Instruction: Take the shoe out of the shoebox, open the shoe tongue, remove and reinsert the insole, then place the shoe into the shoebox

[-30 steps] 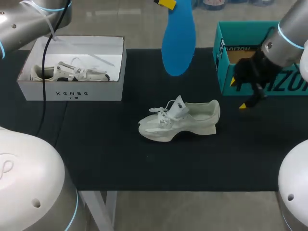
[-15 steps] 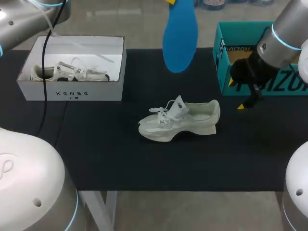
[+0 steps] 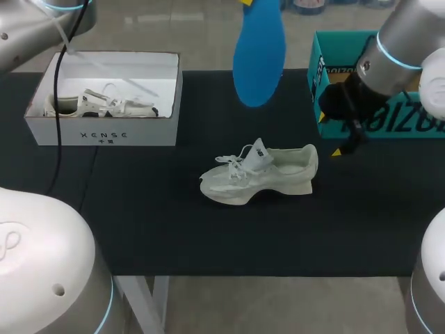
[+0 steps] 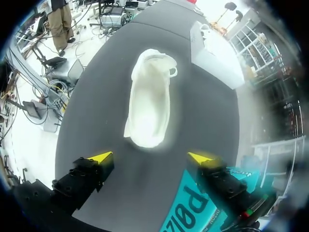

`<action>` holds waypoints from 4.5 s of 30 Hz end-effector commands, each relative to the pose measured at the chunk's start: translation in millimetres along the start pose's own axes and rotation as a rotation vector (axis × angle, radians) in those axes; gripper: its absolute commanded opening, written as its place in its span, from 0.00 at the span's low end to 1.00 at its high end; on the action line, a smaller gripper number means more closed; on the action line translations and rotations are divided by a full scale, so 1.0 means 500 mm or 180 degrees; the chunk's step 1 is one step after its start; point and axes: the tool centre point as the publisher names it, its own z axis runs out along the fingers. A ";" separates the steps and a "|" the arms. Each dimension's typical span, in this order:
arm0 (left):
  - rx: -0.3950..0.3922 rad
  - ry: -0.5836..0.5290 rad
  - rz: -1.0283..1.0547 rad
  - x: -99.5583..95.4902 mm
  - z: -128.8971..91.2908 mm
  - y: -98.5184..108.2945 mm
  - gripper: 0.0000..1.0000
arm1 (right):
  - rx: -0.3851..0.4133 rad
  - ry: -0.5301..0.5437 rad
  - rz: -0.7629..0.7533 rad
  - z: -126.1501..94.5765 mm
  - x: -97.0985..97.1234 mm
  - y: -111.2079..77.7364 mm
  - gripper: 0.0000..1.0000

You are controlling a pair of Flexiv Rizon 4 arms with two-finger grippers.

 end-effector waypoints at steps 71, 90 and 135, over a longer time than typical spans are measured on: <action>0.0001 -0.0009 0.0000 0.001 0.000 0.002 0.00 | -0.0214 0.0362 0.0336 0.245 -0.045 0.103 0.00; 0.0001 -0.0009 0.0000 0.001 0.000 0.002 0.00 | -0.0226 0.0013 0.0298 0.084 -0.071 0.080 0.00; 0.0001 -0.0009 0.0000 0.001 0.000 0.002 0.00 | -0.1133 -0.0761 0.4129 0.075 0.006 0.056 0.00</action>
